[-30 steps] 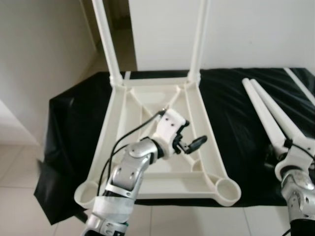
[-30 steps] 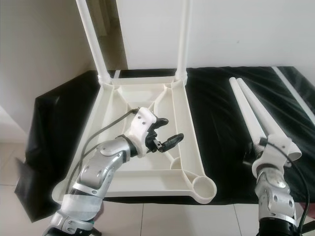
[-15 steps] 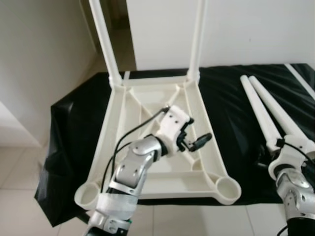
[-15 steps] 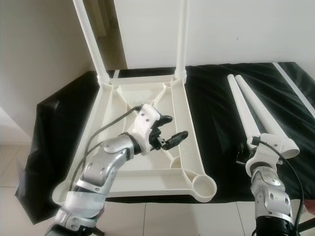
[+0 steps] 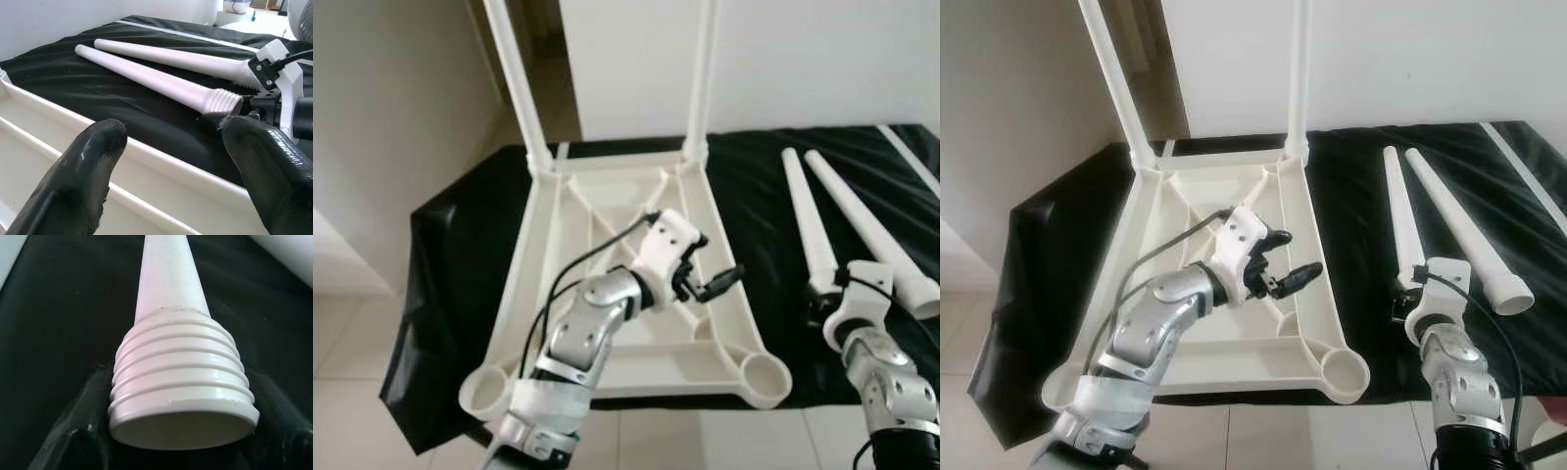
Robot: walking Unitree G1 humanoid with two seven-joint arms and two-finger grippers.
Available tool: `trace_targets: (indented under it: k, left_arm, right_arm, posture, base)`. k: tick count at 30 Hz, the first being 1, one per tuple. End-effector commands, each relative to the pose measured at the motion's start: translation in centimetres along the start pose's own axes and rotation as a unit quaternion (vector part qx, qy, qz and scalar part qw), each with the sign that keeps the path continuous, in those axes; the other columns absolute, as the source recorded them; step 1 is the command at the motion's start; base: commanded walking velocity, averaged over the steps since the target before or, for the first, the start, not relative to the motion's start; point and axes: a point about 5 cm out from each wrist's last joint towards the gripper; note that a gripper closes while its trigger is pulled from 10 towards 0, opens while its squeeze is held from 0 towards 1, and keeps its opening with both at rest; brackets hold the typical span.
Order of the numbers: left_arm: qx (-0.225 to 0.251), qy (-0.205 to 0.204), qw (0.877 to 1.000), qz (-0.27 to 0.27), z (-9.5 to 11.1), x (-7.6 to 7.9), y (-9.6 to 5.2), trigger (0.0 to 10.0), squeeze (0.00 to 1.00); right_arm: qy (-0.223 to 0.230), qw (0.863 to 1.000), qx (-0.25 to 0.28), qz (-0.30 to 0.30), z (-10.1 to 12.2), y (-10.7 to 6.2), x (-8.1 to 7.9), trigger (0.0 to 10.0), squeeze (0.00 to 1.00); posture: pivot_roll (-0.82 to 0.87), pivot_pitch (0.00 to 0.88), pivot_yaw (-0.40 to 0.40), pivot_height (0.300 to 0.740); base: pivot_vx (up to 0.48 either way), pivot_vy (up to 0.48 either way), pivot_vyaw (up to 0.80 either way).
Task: Building children table
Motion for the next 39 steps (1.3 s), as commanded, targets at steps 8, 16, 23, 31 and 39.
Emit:
trace_targets:
  k: [8,16,23,31,39]
  left_arm:
    - [-0.005,-0.007,1.0,0.017,-0.1,0.1,0.3,10.0,0.0]
    - [0.007,-0.011,1.0,0.016,0.3,0.2,0.9,10.0,0.0]
    - [0.001,-0.007,1.0,0.027,0.0,-0.2,0.6,10.0,0.0]
    - [0.0,-0.007,0.999,0.031,0.0,-0.4,0.4,10.0,0.0]
    - [-0.001,-0.007,0.999,0.036,0.0,-0.5,0.3,10.0,0.0]
  right_arm:
    - [0.028,0.999,-0.013,0.008,-1.7,-2.4,-2.5,0.0,0.0]
    - [0.061,0.997,-0.01,-0.038,-2.3,-4.6,-2.9,0.0,0.0]
    - [0.07,0.996,-0.037,-0.042,-3.2,-6.5,-3.2,10.0,0.12]
    - [0.064,0.997,-0.035,-0.028,-3.0,-6.5,-3.7,10.0,1.0]
    - [0.067,0.997,0.026,0.007,-0.3,-5.5,-4.7,10.0,0.0]
  posture:
    - [-0.09,0.0,0.059,0.74]
    - [-0.09,0.0,0.05,0.74]
    - [-0.07,0.0,0.034,0.74]
    - [-0.07,0.0,0.027,0.74]
    - [-0.05,0.0,0.027,0.74]
  base:
    - [0.0,0.0,0.0]
    - [0.0,0.0,0.0]
    - [0.0,0.0,0.0]
    - [0.0,0.0,0.0]
    - [0.0,0.0,0.0]
Point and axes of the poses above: a point about 5 cm out from each wrist's last joint towards the gripper, its own y axis pointing out of the wrist towards the gripper, its own z axis along the axis of the wrist's last joint, x = y × z, and after that the axes turned 15 degrees about y, right-handed
